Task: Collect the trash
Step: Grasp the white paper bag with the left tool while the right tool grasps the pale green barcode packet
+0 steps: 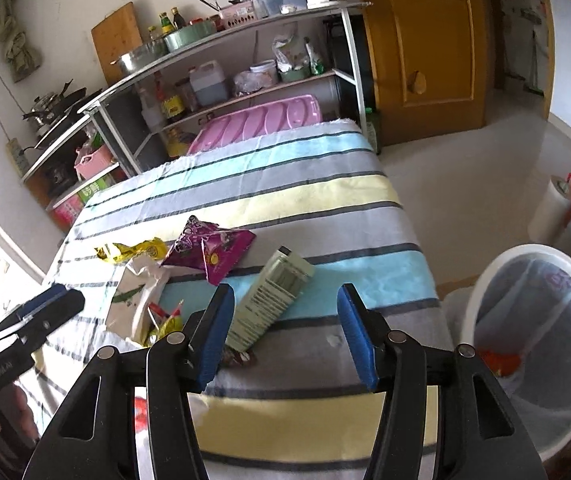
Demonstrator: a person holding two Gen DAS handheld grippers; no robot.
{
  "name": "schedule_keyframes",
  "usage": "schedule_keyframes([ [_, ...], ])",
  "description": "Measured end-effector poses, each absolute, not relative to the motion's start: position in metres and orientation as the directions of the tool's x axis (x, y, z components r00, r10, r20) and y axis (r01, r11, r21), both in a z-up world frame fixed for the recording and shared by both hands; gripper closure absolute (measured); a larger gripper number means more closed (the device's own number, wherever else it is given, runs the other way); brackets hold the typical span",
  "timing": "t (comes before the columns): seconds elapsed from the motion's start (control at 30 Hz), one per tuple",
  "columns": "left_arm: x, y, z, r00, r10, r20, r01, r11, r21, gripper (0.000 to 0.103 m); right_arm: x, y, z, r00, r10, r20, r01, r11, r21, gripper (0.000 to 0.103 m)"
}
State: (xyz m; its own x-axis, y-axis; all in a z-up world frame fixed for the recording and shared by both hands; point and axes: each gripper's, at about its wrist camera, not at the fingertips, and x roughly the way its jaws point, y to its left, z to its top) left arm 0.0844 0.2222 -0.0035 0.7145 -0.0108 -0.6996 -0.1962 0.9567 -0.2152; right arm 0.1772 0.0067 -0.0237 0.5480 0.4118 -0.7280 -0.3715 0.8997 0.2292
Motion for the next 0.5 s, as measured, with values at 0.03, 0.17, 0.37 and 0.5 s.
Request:
schedule_keyframes([
  [0.03,0.086,0.222,-0.005,0.712,-0.015,-0.702,-0.194,0.956,-0.218,0.03,0.181,0.009,-0.026,0.541,0.415,-0.731,-0.368,0.899,0.238,0.048],
  [0.17,0.098,0.221,-0.016,0.693,-0.051,-0.72,-0.178,0.955,-0.239,0.03,0.192,0.018,-0.035,0.52,0.399,-0.755,-0.347,0.907,0.239,0.048],
  [0.37,0.108,0.218,-0.028,0.671,-0.062,-0.739,-0.178,0.954,-0.243,0.03,0.199,0.033,-0.047,0.492,0.393,-0.777,-0.358,0.905,0.23,0.048],
  [0.5,0.112,0.217,-0.033,0.662,-0.075,-0.746,-0.17,0.954,-0.246,0.03,0.202,0.037,-0.054,0.483,0.387,-0.785,-0.356,0.906,0.227,0.048],
])
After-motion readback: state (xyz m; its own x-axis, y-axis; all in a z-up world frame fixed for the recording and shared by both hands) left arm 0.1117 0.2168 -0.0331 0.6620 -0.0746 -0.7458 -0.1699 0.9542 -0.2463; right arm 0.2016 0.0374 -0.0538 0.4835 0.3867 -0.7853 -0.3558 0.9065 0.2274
